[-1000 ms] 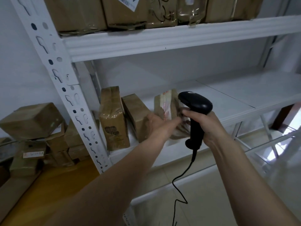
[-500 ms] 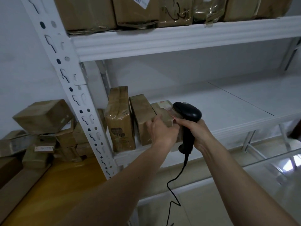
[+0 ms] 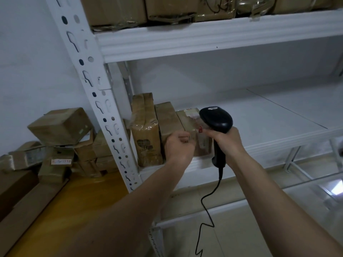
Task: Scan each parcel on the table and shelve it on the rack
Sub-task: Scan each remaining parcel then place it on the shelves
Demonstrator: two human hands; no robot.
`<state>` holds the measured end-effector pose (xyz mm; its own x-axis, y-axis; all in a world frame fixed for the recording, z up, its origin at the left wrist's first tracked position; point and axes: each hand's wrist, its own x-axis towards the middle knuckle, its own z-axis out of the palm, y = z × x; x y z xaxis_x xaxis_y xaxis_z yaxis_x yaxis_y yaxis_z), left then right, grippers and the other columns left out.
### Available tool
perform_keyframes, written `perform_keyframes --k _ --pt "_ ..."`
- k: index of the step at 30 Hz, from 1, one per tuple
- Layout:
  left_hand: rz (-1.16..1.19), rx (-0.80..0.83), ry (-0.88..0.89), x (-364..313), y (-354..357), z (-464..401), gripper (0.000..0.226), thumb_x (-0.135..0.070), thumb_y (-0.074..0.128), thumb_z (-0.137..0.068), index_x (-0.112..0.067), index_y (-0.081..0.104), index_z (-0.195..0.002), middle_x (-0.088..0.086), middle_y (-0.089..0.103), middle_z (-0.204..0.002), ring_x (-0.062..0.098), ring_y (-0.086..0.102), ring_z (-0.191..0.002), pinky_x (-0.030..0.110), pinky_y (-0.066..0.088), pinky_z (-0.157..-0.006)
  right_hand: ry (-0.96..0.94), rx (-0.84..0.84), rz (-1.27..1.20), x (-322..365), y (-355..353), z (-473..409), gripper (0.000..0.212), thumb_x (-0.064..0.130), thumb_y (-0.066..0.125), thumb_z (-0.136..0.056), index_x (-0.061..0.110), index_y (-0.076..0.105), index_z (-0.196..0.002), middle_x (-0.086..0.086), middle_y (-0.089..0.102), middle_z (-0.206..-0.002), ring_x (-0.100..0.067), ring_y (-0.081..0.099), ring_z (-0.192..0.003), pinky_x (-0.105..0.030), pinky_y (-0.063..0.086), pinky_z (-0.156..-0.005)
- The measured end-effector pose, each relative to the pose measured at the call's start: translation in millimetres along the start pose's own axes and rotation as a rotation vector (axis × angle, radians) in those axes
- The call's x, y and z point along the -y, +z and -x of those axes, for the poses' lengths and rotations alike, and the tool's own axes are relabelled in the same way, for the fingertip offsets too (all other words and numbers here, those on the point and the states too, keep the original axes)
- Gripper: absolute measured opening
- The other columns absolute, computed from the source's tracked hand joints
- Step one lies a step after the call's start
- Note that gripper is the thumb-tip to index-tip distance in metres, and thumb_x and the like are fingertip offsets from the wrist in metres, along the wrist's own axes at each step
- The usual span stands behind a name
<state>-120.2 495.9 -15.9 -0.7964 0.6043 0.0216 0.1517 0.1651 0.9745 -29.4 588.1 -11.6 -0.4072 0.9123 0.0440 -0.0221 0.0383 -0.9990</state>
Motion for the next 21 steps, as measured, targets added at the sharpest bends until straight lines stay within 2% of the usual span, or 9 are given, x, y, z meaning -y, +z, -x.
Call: perform_keyframes --k 3,7,10,12,15,18,21 --pt "0.100 0.089 -0.038 5 -13 3 0.018 -0.002 0.060 -0.089 -0.019 0.066 -0.090 0.002 0.066 -0.095 0.019 0.064 -0.093 0.034 0.055 -0.087 -0.074 0.032 0.036 11 1 10 0.015 0.015 0.079 -0.077 0.022 0.066 -0.080 0.003 0.062 -0.069 -0.009 0.059 -0.068 -0.017 0.043 -0.053" --pt "0.119 0.230 0.016 18 -43 10 0.020 0.000 0.059 -0.090 -0.019 0.064 -0.086 0.002 0.066 -0.080 0.010 0.063 -0.072 0.019 0.056 -0.069 -0.090 0.274 0.110 19 12 31 0.017 0.020 0.081 -0.076 0.024 0.069 -0.086 0.011 0.065 -0.064 -0.005 0.062 -0.064 -0.015 0.047 -0.055" --pt "-0.018 0.337 0.080 33 -72 8 0.019 0.004 0.060 -0.086 -0.015 0.065 -0.084 0.001 0.063 -0.074 0.011 0.061 -0.070 0.025 0.055 -0.071 -0.035 0.529 0.160 17 31 47 0.037 0.021 0.083 -0.072 0.027 0.068 -0.105 0.015 0.070 -0.074 -0.004 0.065 -0.077 -0.018 0.048 -0.066" --pt "-0.153 0.439 0.077 46 -96 2 0.014 0.003 0.062 -0.085 -0.010 0.066 -0.086 0.000 0.061 -0.071 0.014 0.059 -0.069 0.031 0.055 -0.071 0.014 0.654 0.186 13 49 57 0.040 0.021 0.084 -0.071 0.032 0.068 -0.105 0.012 0.073 -0.081 -0.005 0.067 -0.079 -0.021 0.049 -0.068" --pt "-0.278 0.644 -0.011 65 -134 -8 0.018 0.001 0.061 -0.088 -0.015 0.061 -0.079 -0.007 0.055 -0.061 0.008 0.053 -0.054 0.020 0.047 -0.052 0.061 0.803 0.223 5 85 72 0.037 0.017 0.084 -0.073 0.027 0.068 -0.104 0.010 0.071 -0.068 -0.003 0.065 -0.064 -0.019 0.049 -0.060" --pt "-0.439 0.600 -0.147 96 -176 -16 0.013 -0.010 0.064 -0.090 -0.019 0.060 -0.081 -0.007 0.059 -0.071 -0.001 0.059 -0.052 0.012 0.047 -0.051 0.094 0.915 0.246 -3 126 85 0.032 0.015 0.083 -0.074 0.027 0.071 -0.102 0.005 0.069 -0.069 -0.007 0.062 -0.065 -0.022 0.050 -0.062" --pt "-0.335 0.454 -0.265 123 -224 -21 0.017 -0.003 0.063 -0.090 -0.019 0.058 -0.089 -0.007 0.061 -0.085 -0.004 0.065 -0.063 0.014 0.054 -0.059 0.131 0.981 0.282 -11 170 97 0.032 0.017 0.083 -0.075 0.032 0.070 -0.101 0.006 0.070 -0.069 -0.006 0.064 -0.065 -0.020 0.051 -0.060"
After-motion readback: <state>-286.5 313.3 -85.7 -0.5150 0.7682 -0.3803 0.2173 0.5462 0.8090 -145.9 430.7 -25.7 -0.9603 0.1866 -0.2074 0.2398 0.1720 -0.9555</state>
